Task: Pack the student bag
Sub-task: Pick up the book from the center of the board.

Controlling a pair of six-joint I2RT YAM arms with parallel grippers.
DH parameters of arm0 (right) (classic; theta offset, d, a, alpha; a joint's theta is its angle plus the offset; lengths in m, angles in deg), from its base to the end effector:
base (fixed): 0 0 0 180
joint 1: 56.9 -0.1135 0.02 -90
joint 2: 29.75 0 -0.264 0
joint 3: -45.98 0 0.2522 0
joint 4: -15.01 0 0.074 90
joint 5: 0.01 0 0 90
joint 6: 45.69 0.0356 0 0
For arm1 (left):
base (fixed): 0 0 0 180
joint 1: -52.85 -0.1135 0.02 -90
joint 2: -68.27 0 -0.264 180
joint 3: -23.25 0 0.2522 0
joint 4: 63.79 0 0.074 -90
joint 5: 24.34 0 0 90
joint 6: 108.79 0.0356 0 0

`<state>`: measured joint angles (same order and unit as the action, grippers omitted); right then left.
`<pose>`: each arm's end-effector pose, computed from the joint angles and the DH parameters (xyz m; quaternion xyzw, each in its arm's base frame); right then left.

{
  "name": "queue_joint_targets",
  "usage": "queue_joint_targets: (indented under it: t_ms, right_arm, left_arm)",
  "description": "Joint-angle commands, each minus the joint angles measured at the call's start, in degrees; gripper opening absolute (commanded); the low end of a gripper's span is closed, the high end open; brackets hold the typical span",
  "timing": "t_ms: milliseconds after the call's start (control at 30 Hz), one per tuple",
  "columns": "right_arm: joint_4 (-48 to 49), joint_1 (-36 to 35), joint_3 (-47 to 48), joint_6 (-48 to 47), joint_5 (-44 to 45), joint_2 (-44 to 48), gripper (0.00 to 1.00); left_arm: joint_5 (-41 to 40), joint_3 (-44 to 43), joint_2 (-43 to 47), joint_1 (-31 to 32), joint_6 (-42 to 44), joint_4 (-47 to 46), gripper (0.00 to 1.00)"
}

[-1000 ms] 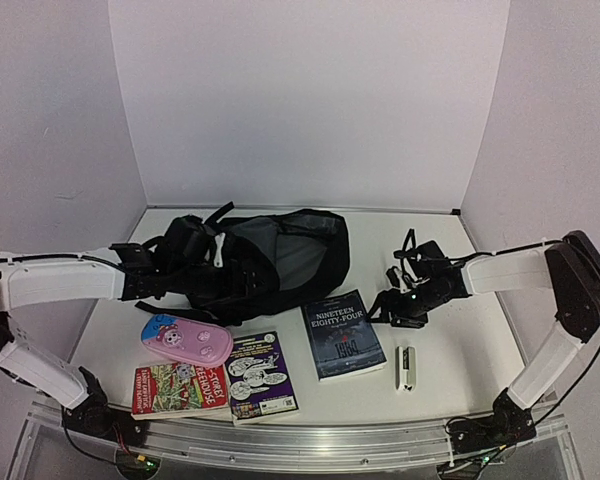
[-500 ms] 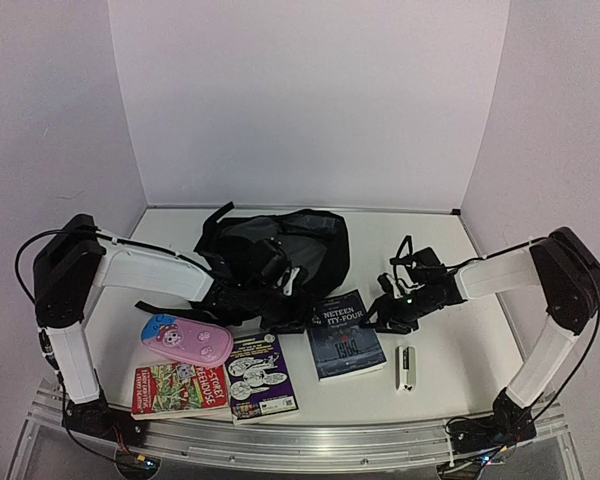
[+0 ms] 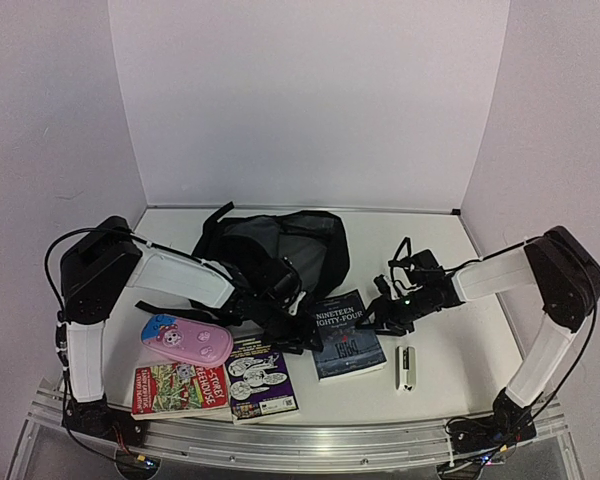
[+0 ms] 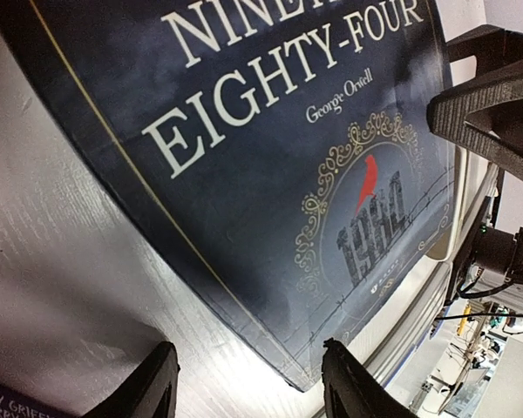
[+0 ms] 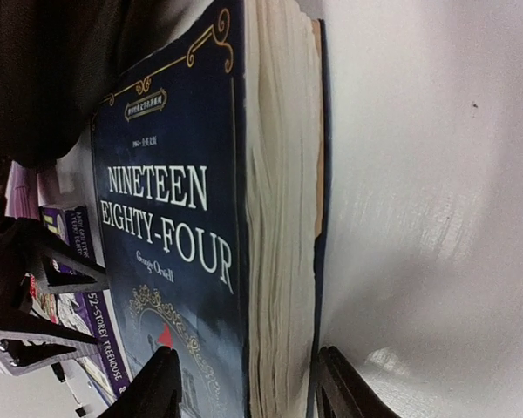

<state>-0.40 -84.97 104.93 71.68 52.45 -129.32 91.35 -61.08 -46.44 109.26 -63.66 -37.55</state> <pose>0.2655 0.1662 0.1249 -0.0995 0.9049 0.4011 0.1017 0.2119 -0.3470 0.1372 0.1574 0.9228 -0.3515 0.0129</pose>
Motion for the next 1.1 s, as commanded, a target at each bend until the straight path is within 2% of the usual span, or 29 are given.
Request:
queue_joint_targets:
  t_ms: [0,133,367,500,600,700,733,900,1067]
  right_arm:
    - [3.51,-0.87,-0.18,1.17,-3.18,-1.48,0.50]
    - [6.20,-2.16,-0.36,2.78,-5.93,-2.34,0.48]
    - [11.17,-4.88,-0.69,7.78,-7.01,-0.40,0.40]
    - [12.52,-6.03,-0.54,10.14,-6.06,1.50,0.30]
    - [12.48,-6.13,-0.94,10.79,-4.35,3.70,0.15]
    - [12.08,-6.12,-1.70,11.44,-2.58,7.35,0.01]
    - [11.84,-6.11,-1.94,11.64,-2.01,8.66,0.00]
    - [7.44,-6.11,-1.19,11.09,1.34,15.84,0.00]
    - [-10.56,-6.12,4.80,2.49,6.80,22.90,0.00]
  left_arm:
    - [2.84,-2.98,-2.32,-0.16,1.36,-1.25,0.53]
    - [3.90,-3.27,-3.75,-0.16,1.22,-2.22,0.44]
    - [3.47,-2.29,-2.73,-0.13,1.15,-4.23,0.38]
    - [3.02,-1.50,-1.85,-0.16,0.95,-5.47,0.37]
    - [0.87,-0.63,-0.12,-0.16,1.41,-5.16,0.37]
    - [-1.80,1.28,3.50,-0.16,2.57,-5.23,0.41]
    - [-2.72,2.07,5.11,-0.19,3.06,-5.22,0.44]
    - [-6.43,4.95,14.14,-0.24,6.37,-1.84,0.70]
    - [-10.23,5.24,23.34,-0.66,12.32,6.60,0.89]
